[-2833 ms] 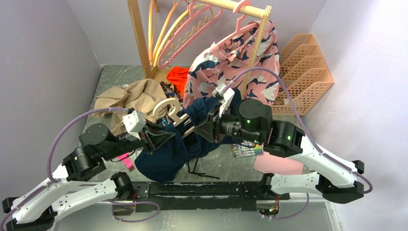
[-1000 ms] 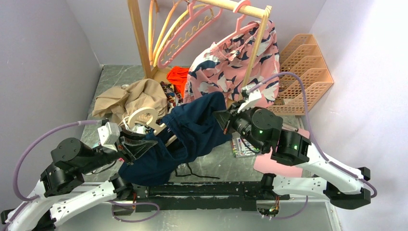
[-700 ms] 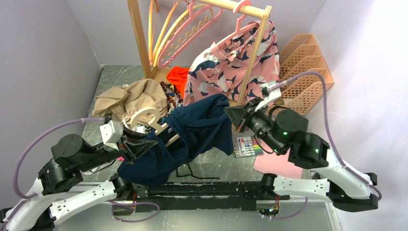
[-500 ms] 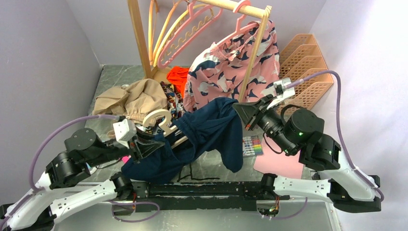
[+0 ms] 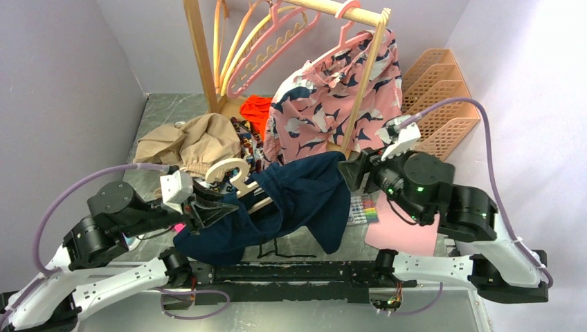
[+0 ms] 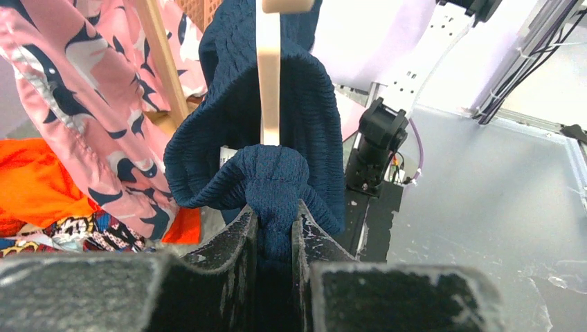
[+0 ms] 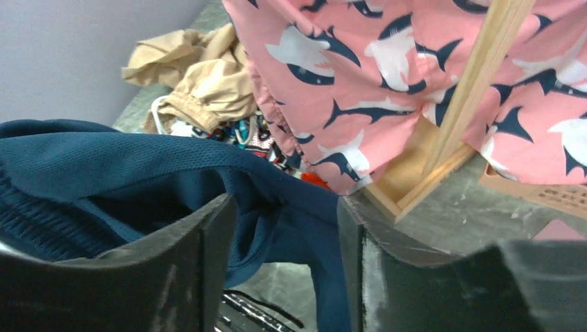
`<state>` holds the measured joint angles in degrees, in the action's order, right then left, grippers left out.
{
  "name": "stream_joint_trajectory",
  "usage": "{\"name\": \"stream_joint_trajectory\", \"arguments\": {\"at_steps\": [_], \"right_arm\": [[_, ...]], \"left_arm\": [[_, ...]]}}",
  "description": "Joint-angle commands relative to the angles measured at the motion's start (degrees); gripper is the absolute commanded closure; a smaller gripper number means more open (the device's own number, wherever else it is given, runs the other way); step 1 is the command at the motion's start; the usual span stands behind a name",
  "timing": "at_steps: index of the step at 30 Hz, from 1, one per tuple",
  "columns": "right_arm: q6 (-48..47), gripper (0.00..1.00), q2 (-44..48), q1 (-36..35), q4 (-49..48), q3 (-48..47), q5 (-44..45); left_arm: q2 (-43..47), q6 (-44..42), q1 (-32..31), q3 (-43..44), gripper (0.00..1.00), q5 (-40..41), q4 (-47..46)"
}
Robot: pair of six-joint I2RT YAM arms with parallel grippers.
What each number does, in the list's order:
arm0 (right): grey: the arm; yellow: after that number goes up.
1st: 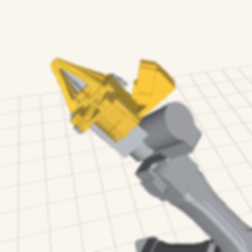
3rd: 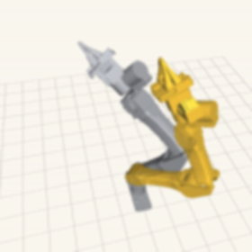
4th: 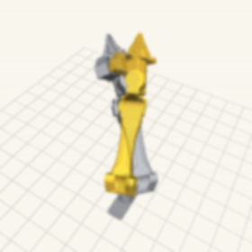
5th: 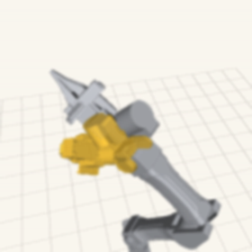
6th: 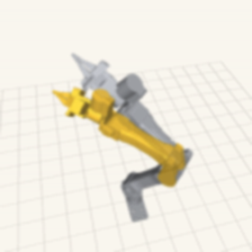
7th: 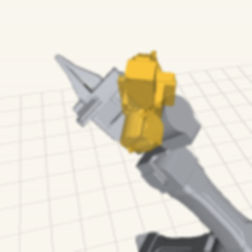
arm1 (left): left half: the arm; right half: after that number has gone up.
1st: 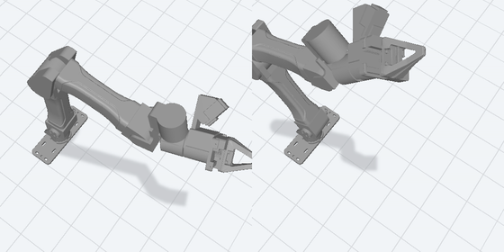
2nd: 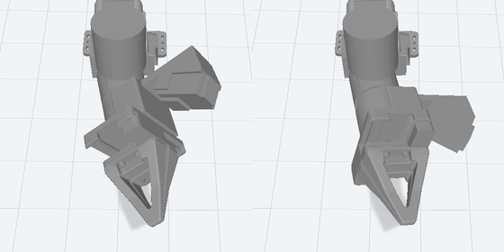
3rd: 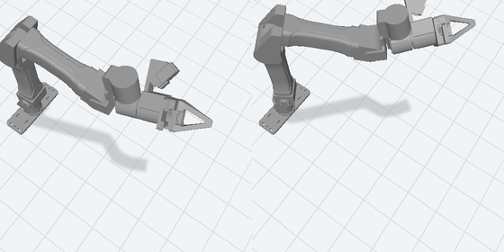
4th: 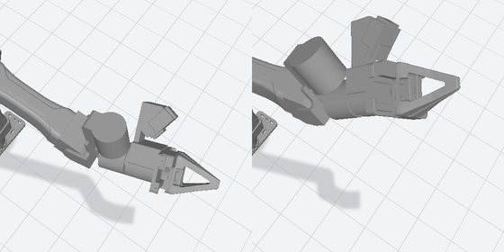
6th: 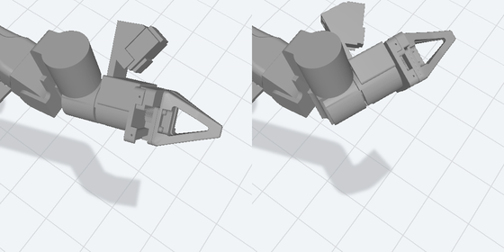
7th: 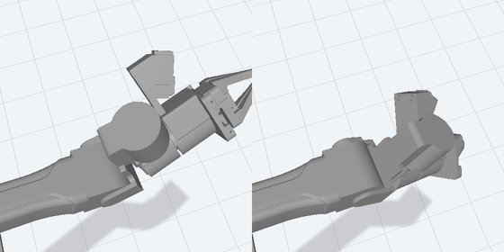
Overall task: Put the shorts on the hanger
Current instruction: Hang the shorts on the hanger.
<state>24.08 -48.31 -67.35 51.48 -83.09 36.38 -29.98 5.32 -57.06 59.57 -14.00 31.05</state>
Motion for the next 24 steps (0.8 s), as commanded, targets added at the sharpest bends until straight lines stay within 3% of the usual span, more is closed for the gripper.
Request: {"name": "stream_joint_trajectory", "arguments": {"at_steps": [1, 7, 14, 24], "right_arm": [[-5.7, 0.34, 0.8, 0.0, 3.2, -7.8, -6.7], [-16.0, 0.32, -4.5, 0.0, 0.2, -15.4, -23.0], [-23.0, 0.37, -10.3, 0.0, -5.9, -9.3, -43.3], [-24.5, 0.43, -10.1, 0.0, -12.0, -1.5, -53.9]], "left_arm": [[0.4, -0.4, 0.0, 3.5, 0.93, -1.8, -5.6], [-3.2, -0.1, -0.1, 3.4, 0.93, -3.1, -2.5], [-10.5, 0.2, -0.1, 6.2, 0.93, -13.7, 1.7], [-14.0, -0.8, -0.1, 7.5, 0.93, -19.7, 2.1]]}}
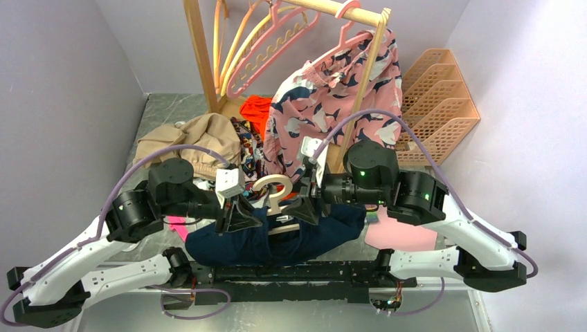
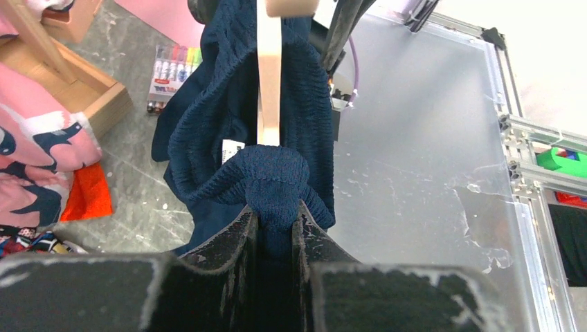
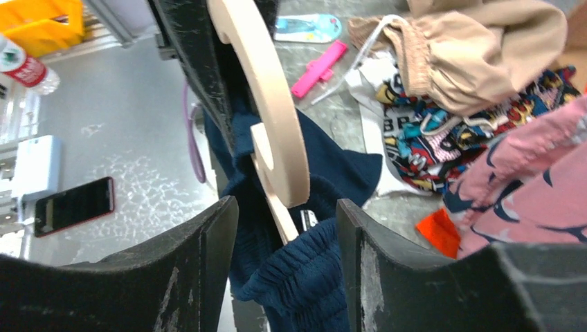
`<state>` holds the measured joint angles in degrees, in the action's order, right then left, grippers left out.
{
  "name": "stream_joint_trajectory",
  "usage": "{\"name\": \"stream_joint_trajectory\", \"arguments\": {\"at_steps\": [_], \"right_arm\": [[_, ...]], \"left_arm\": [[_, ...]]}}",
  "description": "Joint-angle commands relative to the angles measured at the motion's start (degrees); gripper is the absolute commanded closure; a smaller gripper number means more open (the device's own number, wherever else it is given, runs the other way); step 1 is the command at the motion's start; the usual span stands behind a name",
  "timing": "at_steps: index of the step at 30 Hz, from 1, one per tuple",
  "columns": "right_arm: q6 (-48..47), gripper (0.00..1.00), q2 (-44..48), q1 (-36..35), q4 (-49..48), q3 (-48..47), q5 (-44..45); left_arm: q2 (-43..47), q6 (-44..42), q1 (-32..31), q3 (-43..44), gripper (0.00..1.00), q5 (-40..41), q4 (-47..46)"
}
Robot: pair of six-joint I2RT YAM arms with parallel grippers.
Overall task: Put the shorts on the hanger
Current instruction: Hang the shorts on the hanger.
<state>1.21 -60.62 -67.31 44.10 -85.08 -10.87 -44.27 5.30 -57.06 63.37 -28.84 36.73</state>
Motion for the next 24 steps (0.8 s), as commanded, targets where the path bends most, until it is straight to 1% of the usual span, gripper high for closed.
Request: {"name": "stream_joint_trajectory", "arguments": {"at_steps": [1, 5, 8, 10, 12, 15, 18, 20, 23, 24], "right_arm": [[-1.4, 0.45, 2.1, 0.0, -5.0, 0.9, -7.3], [0.2, 0.5, 2.5, 0.0, -8.5, 3.2, -9.4], [2.0, 0.51, 2.6, -0.1, -11.9, 5.2, -10.7], [3.3, 0.52, 2.7, 0.0, -14.8, 6.3, -10.8], [4.3, 0.55, 2.9, 0.0, -17.2, 7.4, -10.7], [5.4, 0.64, 3.0, 0.0, -19.2, 8.1, -11.0], [5.5, 0.72, 2.3, 0.0, -18.6, 7.7, -11.3], [5.6, 0.81, 2.4, -0.1, -18.2, 7.8, -11.3], [6.3, 1.0, 2.9, 0.0, -18.7, 8.3, -11.3], [6.4, 1.0, 3.2, 0.0, -18.8, 8.4, -11.2]], "left_arm": [[0.0, -1.0, -0.1, 4.0, 0.93, -5.1, -3.6], [-1.5, -1.7, -0.1, 4.9, 0.93, -6.6, -3.5], [-2.2, -2.0, -0.1, 5.2, 0.93, -7.4, -4.4], [-2.6, -2.2, -0.1, 5.3, 0.93, -7.7, -4.9], [-3.1, -2.4, -0.1, 5.7, 0.93, -7.9, -4.9], [-3.7, -2.6, -0.1, 6.1, 0.93, -8.3, -4.8], [-4.0, -2.9, -0.1, 6.9, 0.93, -8.5, -4.4], [-4.1, -3.1, -0.1, 7.2, 0.93, -8.4, -4.2], [-4.0, -2.9, -0.1, 7.4, 0.93, -7.5, -4.1], [-3.8, -2.7, -0.1, 7.3, 0.93, -6.7, -4.2]]}}
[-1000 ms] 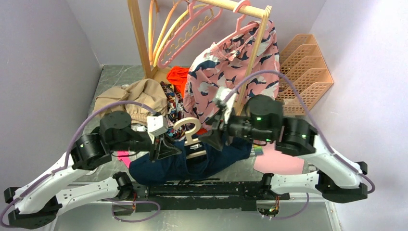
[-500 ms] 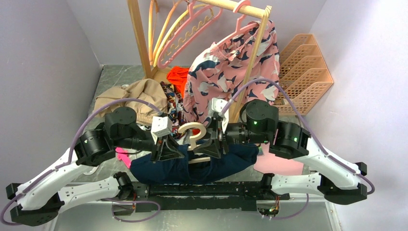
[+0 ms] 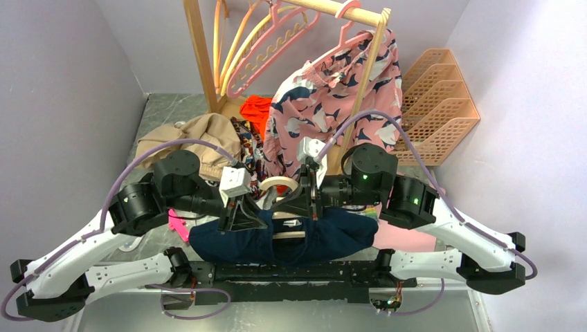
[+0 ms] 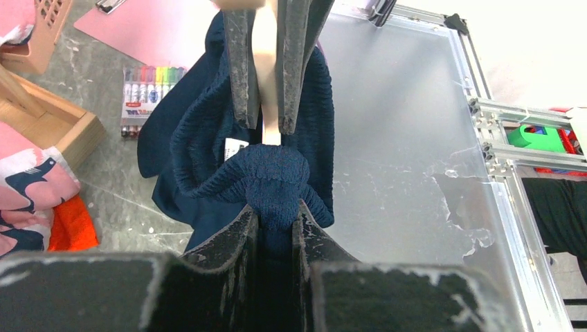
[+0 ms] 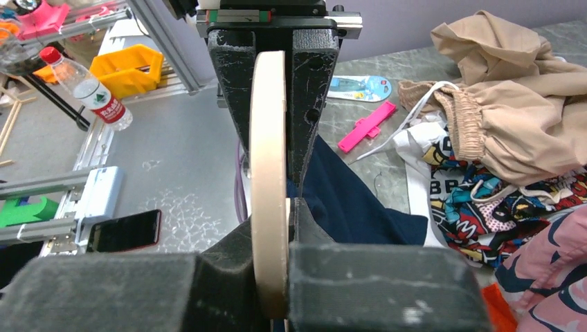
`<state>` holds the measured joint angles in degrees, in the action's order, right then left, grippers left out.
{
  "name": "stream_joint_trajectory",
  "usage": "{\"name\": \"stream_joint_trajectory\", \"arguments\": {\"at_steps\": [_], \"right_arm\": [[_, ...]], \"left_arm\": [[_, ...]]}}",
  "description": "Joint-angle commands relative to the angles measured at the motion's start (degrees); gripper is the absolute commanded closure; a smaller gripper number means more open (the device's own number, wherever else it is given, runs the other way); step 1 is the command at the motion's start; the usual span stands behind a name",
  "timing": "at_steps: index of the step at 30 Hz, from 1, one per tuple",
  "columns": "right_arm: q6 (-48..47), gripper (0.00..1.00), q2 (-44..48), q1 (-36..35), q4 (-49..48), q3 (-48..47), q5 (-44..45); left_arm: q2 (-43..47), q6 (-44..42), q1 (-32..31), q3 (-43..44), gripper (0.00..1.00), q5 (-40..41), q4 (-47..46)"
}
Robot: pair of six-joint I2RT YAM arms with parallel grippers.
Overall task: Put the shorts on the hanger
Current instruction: Hang the shorts on the hanger.
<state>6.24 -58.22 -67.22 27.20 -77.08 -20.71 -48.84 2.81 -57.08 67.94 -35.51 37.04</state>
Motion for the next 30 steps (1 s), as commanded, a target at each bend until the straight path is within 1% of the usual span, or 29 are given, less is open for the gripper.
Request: {"name": "stream_joint_trajectory", "arguments": {"at_steps": [1, 5, 6, 13, 17, 20, 22, 26, 28, 30], "right_arm": [[1.5, 1.0, 1.1, -0.1, -2.1, 0.5, -0.8], [1.7, 1.0, 3.1, -0.1, -2.7, 0.7, 1.9], [1.6, 1.0, 3.5, -0.1, -2.4, 0.4, 2.6], [1.8, 1.0, 7.1, -0.1, -1.0, 0.5, 6.7], [2.2, 1.0, 9.5, -0.1, -1.3, 1.1, 9.9], [1.8, 1.0, 11.2, -0.1, -1.9, 0.2, 12.2], [0.3, 1.0, 11.1, -0.1, -0.2, -4.0, 13.4], [-2.3, 1.0, 9.5, -0.1, 1.2, -16.4, 12.7], [-3.0, 1.0, 8.0, -0.1, 2.6, -20.5, 12.5], [-3.3, 1.0, 6.7, -0.1, 5.0, -21.8, 13.0]], "left_arm": [[1.1, 0.2, 0.0, 2.6, 0.91, 1.5, -4.8], [2.5, 1.0, 0.0, 2.7, 0.51, 4.3, -3.8], [3.1, 1.1, 0.0, 2.9, 0.49, 5.4, -3.6], [9.7, 1.2, 0.0, 2.9, 0.49, 16.2, -1.7], [12.4, 2.1, 0.0, 3.3, 0.38, 19.2, -1.0], [13.8, 2.1, 0.0, 4.4, 0.33, 20.4, -1.0], [13.8, 1.2, -0.1, 7.3, 0.31, 21.1, -0.7], [12.5, -1.6, 0.0, 17.6, 0.31, 21.4, -0.4], [12.0, -2.7, -0.1, 21.5, 0.3, 20.9, -2.0], [12.1, -3.3, -0.1, 23.6, 0.29, 20.8, -3.2]]}}
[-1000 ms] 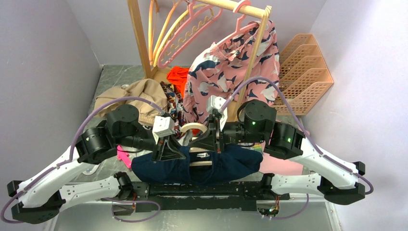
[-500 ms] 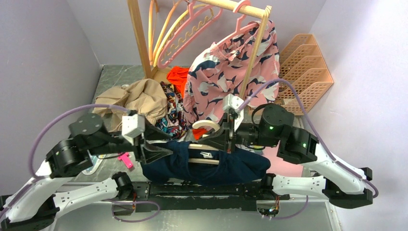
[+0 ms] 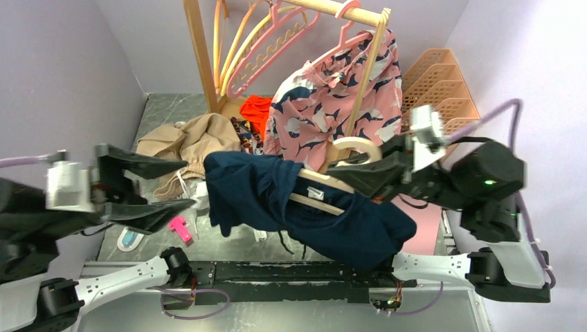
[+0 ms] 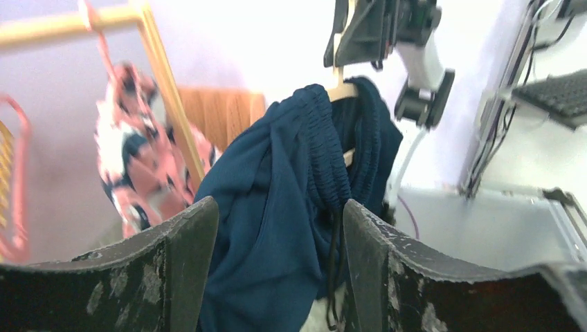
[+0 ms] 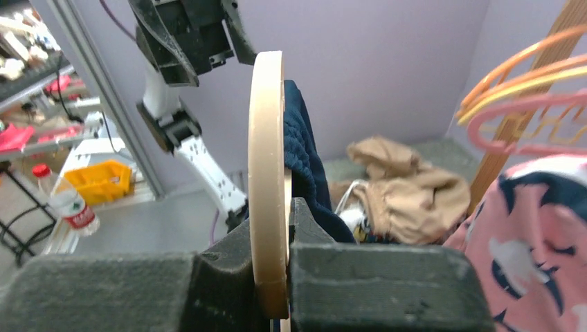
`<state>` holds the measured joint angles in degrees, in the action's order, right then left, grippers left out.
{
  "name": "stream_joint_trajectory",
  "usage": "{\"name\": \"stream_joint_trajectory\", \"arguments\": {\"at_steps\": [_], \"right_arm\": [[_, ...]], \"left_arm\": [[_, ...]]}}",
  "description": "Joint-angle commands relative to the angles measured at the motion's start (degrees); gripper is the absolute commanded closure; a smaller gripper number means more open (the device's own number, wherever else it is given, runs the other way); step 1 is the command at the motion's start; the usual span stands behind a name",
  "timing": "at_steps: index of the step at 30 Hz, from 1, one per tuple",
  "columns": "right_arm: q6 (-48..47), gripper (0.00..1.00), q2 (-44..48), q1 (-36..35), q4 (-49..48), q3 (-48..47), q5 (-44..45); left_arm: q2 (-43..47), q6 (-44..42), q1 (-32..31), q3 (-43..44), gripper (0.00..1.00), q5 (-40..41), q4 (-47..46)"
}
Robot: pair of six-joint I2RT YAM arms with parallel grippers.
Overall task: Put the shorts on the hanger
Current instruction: Hang the shorts on the hanger.
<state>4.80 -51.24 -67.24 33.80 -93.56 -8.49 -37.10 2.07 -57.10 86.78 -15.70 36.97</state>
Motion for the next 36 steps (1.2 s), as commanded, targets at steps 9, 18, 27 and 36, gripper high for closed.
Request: {"name": "stream_joint_trajectory", "arguments": {"at_steps": [9, 18, 27, 36], "right_arm": [[-1.0, 1.0, -3.6, -0.1, 4.5, -8.4, -3.6], [-2.3, 1.0, -6.6, -0.1, 6.7, -4.3, -3.1], [-2.4, 1.0, -6.6, -0.1, 5.9, -0.9, -4.2], [-1.7, 1.0, -5.4, -0.1, 4.3, 1.6, -5.0]], "left_arm": [[-3.3, -4.1, 0.0, 8.0, 0.28, -0.7, 0.6], [-9.7, -4.1, -0.1, 5.8, 0.27, -9.7, -3.0], [-16.3, -5.8, 0.0, 2.9, 0.29, -12.6, 4.0], [-17.9, -8.0, 0.0, -1.8, 0.42, -13.5, 3.7]]}}
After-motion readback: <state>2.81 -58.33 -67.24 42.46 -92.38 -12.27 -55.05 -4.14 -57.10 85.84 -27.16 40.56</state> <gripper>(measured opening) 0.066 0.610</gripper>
